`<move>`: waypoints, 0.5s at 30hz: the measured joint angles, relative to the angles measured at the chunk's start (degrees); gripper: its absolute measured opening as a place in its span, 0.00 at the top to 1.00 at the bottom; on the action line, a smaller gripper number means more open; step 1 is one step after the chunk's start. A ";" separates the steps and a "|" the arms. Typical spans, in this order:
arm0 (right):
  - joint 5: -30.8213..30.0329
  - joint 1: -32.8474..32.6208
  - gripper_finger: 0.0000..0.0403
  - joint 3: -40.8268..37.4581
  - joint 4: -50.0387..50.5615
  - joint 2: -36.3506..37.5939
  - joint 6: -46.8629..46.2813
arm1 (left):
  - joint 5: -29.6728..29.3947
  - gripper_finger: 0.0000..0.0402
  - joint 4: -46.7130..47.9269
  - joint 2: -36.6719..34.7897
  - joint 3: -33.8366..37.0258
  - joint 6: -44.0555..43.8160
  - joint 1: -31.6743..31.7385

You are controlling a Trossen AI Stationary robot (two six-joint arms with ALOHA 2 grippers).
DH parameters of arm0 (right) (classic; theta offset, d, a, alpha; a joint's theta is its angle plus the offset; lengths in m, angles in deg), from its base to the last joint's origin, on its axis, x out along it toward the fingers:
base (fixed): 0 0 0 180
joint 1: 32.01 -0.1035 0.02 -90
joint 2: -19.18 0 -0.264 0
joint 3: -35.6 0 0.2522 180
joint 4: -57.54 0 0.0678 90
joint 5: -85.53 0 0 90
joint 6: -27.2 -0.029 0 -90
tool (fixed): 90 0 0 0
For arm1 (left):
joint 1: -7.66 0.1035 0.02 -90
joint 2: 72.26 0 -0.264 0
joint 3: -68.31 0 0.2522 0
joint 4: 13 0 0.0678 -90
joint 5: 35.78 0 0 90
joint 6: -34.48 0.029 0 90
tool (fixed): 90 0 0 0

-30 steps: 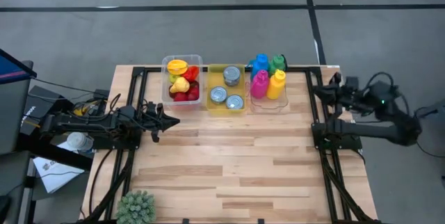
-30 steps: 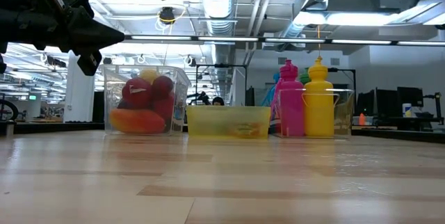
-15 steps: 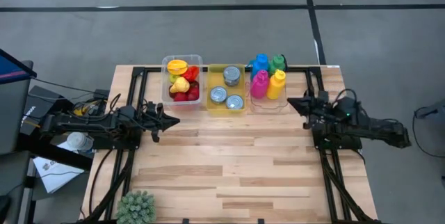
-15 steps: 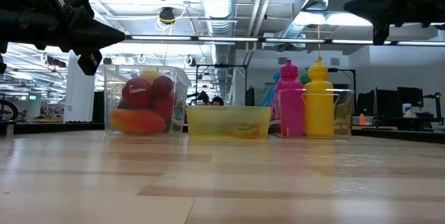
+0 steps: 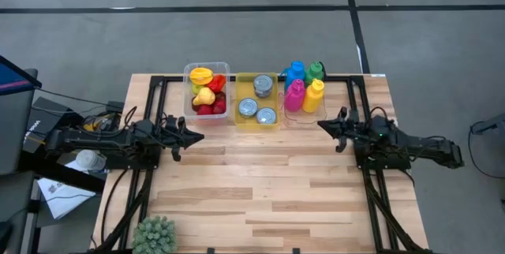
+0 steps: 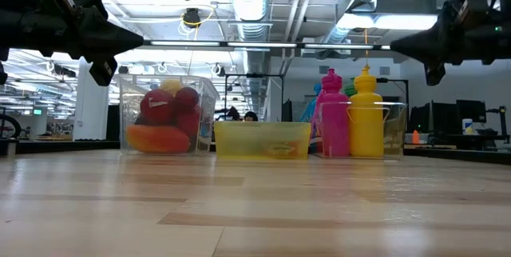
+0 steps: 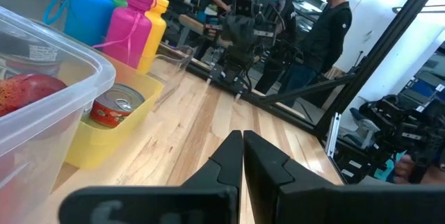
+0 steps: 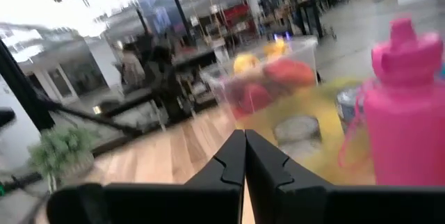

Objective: Pick & Place Food Item
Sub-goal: Return to Home Position

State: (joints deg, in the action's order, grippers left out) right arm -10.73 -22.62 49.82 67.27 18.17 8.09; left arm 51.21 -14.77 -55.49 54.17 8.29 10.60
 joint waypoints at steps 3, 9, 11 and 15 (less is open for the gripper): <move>0.09 0.00 0.99 -0.01 2.09 -0.14 0.00 | 0.02 0.99 0.01 0.00 0.00 0.00 0.01; 0.09 0.00 0.97 -0.04 1.94 -0.07 0.00 | 0.02 0.99 0.02 0.00 0.00 0.00 0.02; 0.09 0.00 0.97 -0.05 2.11 -0.10 0.00 | 0.02 0.99 0.00 0.00 -0.02 0.00 0.02; 0.09 0.02 0.98 -0.05 2.10 -0.07 0.00 | 0.02 0.99 0.00 0.00 0.00 0.00 0.00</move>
State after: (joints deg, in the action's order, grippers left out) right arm -10.65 -22.60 49.77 69.37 18.10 8.09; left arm 51.24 -14.77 -55.49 54.17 8.29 10.59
